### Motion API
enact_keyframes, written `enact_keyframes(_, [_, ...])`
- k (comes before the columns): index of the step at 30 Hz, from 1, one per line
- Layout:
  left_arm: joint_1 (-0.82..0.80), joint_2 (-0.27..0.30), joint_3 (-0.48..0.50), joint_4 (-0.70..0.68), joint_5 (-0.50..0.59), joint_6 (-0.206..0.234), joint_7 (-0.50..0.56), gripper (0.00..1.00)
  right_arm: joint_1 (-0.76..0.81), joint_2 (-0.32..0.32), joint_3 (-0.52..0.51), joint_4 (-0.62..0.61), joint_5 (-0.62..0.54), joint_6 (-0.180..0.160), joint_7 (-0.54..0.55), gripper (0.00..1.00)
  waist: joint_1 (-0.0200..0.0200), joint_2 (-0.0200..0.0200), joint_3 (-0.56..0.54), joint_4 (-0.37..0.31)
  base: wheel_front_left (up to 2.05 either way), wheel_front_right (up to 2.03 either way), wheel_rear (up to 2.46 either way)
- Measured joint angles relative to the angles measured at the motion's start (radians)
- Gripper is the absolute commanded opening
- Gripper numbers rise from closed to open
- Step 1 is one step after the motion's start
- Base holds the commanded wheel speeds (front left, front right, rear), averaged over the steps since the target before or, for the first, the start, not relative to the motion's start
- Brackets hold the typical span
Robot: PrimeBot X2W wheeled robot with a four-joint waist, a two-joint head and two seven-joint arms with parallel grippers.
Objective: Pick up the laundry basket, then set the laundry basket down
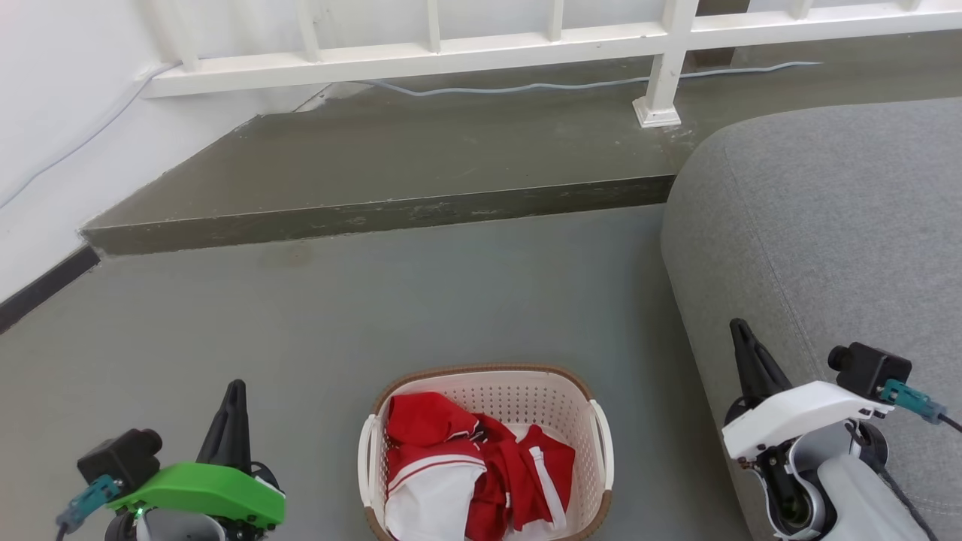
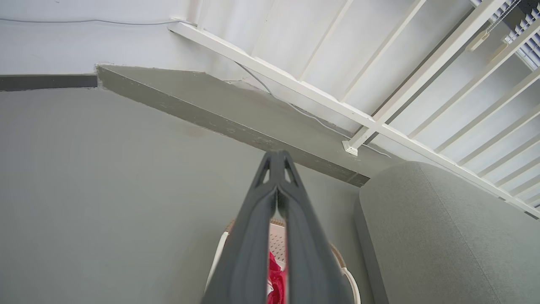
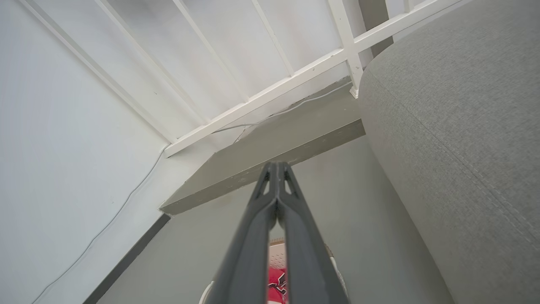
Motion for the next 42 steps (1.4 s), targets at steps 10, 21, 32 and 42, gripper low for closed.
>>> enact_keyframes(10, [-0.001, -0.005, 0.028, 0.004, -0.109, -0.007, 0.042, 0.00, 0.000, 0.009, -0.050, -0.007, 0.111, 0.019, 0.039, 0.00, -0.0001, 0.0000, -0.001, 0.004, 0.00, 0.00, 0.00])
enact_keyframes(21, [-0.003, -0.012, 0.057, 0.006, -0.230, -0.015, 0.079, 0.00, 0.000, 0.022, -0.100, -0.013, 0.238, 0.033, 0.079, 0.00, 0.0000, 0.0000, -0.002, 0.009, 0.00, 0.00, 0.00])
enact_keyframes(32, [-0.005, -0.015, 0.088, 0.008, -0.362, -0.017, 0.122, 0.00, 0.000, 0.038, -0.156, -0.019, 0.377, 0.049, 0.121, 0.00, 0.0000, 0.0000, -0.003, 0.013, 0.00, 0.00, 0.00])
enact_keyframes(42, [-0.016, -0.018, 0.114, 0.009, -0.475, -0.026, 0.160, 0.00, 0.000, 0.047, -0.205, -0.026, 0.491, 0.061, 0.156, 0.00, 0.0000, 0.0000, -0.003, 0.017, 0.00, 0.00, 0.00])
